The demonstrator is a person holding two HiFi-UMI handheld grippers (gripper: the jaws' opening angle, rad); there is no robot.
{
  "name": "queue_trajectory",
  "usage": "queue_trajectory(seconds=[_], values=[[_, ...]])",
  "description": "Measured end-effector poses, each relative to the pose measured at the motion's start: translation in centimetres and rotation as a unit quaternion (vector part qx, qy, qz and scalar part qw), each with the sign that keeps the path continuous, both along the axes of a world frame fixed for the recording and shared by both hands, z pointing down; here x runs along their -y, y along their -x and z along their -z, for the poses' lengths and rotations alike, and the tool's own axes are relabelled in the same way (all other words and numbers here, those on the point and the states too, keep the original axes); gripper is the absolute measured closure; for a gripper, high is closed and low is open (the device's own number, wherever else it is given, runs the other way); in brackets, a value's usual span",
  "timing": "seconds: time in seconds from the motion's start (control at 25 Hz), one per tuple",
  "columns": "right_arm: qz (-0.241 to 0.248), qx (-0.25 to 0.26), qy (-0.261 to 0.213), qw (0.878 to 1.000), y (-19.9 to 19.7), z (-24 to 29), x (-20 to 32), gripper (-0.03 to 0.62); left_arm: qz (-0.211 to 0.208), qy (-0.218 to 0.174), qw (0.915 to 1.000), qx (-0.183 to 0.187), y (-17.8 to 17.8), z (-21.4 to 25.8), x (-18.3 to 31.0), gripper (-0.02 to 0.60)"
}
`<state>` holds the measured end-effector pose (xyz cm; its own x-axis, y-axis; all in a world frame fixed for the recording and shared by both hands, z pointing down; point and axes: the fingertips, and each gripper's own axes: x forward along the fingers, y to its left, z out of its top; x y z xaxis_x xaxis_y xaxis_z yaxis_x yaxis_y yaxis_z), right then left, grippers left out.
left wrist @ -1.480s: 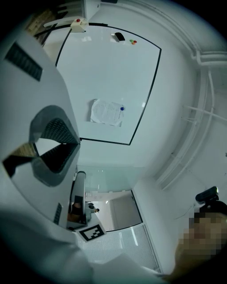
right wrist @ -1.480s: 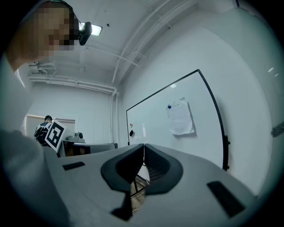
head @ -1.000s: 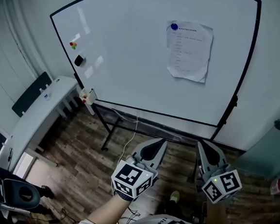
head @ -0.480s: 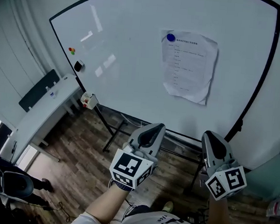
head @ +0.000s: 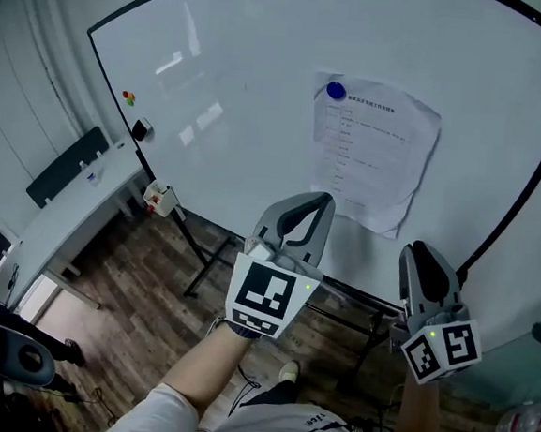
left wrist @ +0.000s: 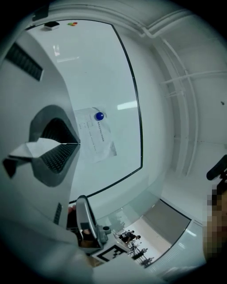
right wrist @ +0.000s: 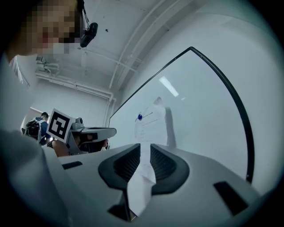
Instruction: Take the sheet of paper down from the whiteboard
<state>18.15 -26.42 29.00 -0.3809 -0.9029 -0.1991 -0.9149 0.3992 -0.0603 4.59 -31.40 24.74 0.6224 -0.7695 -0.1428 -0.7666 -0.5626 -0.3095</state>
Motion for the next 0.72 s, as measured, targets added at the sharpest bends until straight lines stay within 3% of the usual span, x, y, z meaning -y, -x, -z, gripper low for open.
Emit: queue_trajectory(seconds=[0.36,0.44,0.56,0.72], values=[[-0.039,-0.021,-0.01,0.999,-0.6,2.1,6.2,0.502,0.017,-0.106,0.9923,0.061,-1.1,6.4,7.8,0.566],[-0.045,-0.021,-0.011,0.999,-0.7,2.2,7.1,0.494,0.03,-0.132,0.9874,0.082,-1.3,7.5,8.8,0.556],[-0.052,-0.018,-0.012,0.998,-1.0,2.3,8.2,0.477,0.05,-0.166,0.9779,0.116,-1.6,8.8,9.8,0.467],[-0.058,-0.015,-0.011,0.998,-1.2,2.4,9.1,0.468,0.071,-0.199,0.9617,0.175,-2.4,9.5,10.8,0.434]])
